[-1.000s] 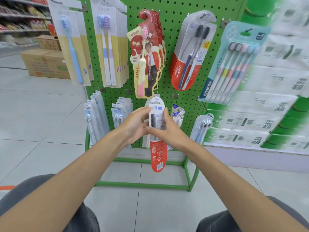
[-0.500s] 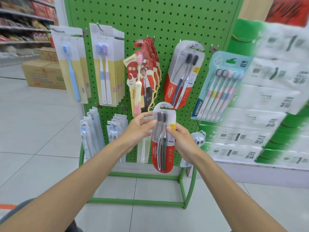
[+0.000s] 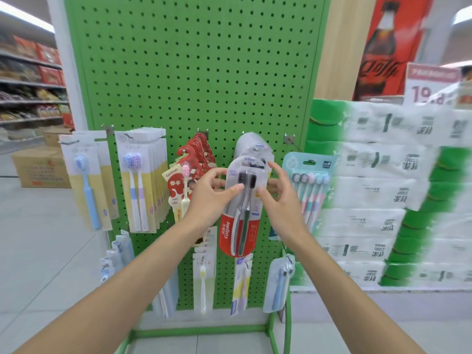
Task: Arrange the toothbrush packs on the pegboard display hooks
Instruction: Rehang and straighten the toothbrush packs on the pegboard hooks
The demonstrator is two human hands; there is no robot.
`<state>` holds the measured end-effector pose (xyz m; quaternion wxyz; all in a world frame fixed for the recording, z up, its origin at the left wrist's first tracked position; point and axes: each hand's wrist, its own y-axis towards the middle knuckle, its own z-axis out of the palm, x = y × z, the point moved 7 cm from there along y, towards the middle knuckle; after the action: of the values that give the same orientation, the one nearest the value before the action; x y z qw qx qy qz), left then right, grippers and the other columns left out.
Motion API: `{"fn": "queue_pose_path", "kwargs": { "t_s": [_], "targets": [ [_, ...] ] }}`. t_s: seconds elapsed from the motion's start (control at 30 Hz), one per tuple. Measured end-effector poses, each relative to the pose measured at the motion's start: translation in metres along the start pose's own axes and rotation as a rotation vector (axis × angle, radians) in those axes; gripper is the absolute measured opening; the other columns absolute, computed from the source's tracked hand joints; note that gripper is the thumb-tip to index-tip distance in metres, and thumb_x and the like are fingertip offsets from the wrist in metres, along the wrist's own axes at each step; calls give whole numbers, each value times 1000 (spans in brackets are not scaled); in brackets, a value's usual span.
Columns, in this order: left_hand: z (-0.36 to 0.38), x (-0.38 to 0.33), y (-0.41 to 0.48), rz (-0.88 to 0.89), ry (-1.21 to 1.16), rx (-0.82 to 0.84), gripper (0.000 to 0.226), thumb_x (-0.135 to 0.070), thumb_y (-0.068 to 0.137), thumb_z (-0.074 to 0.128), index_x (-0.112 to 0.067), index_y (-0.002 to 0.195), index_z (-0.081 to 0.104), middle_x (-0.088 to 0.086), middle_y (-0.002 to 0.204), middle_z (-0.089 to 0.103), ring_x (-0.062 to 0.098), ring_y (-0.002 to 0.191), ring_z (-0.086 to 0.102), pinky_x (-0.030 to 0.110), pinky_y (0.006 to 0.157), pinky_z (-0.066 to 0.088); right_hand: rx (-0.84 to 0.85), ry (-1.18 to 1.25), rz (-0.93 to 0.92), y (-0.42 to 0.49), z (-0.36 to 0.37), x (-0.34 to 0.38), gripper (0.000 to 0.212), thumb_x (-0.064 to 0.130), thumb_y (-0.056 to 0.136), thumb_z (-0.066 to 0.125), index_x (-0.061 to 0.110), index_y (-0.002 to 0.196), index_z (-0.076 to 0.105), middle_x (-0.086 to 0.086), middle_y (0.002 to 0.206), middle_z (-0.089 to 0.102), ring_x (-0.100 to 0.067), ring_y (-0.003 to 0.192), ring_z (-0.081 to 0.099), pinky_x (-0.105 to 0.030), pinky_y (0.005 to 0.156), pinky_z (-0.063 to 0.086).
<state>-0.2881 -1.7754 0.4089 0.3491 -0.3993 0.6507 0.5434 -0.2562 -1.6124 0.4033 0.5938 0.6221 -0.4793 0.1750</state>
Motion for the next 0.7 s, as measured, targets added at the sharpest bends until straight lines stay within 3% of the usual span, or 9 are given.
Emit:
{"fn": "queue_pose_path", "kwargs": {
  "t_s": [0.1,0.17,0.2,0.27,0.37,0.43,0.57,0.7],
  "targets": [
    [3,-15,14,34,17,-11,31,-30,88,71,-27,116,57,-5,102,65,2,83,63,11,54,49,-17,-85,-83,17,-6,19,50,25,101,49,36,148,36,12,121,63,-16,91,62,-21,76,54],
    [5,-19,21,36,-3,-17,28,-29,89,70,-30,112,55,-5,100,66,-1,79,64,6,49,45,-19,-126,-98,26,-7,23,49,27,101,49,34,149,37,9,128,61,-16,104,63,-37,89,55],
    [5,-20,24,32,-17,-19,28,-28,89,70,-30,112,55,-4,100,68,0,77,65,7,49,46,-22,-141,-98,30,-7,24,49,26,101,49,32,148,38,9,127,61,-17,105,63,-37,90,55],
    [7,-19,30,19,-17,-12,32,-30,88,71,-28,116,56,-3,99,70,3,76,69,11,50,48,-40,-160,-89,37,-9,23,48,22,100,50,30,147,41,8,117,63,-22,92,64,-34,81,56],
    [12,-17,37,-3,-11,8,39,-29,88,71,-23,123,57,0,100,71,9,79,71,18,56,53,-86,-188,-89,43,-13,20,44,23,100,50,28,143,45,3,125,63,-7,94,62,-31,83,55],
    [16,-17,39,-7,-13,13,38,-27,88,72,-23,123,57,1,99,70,9,78,70,15,53,51,-115,-222,-91,44,-17,18,41,23,100,50,25,141,47,2,126,61,0,93,59,-29,84,53],
    [20,-14,42,-16,13,6,40,-26,87,72,-21,124,57,1,100,68,13,81,70,24,60,57,-141,-340,-145,48,-20,18,42,17,98,52,19,140,50,1,126,54,-15,112,53,-43,97,48],
    [23,-14,44,6,61,-8,41,-27,87,72,-21,126,58,-3,97,67,16,84,70,42,72,61,-133,-456,-187,53,-18,20,44,14,97,52,16,141,49,1,127,53,-14,115,50,-30,99,43]
  ]
}}
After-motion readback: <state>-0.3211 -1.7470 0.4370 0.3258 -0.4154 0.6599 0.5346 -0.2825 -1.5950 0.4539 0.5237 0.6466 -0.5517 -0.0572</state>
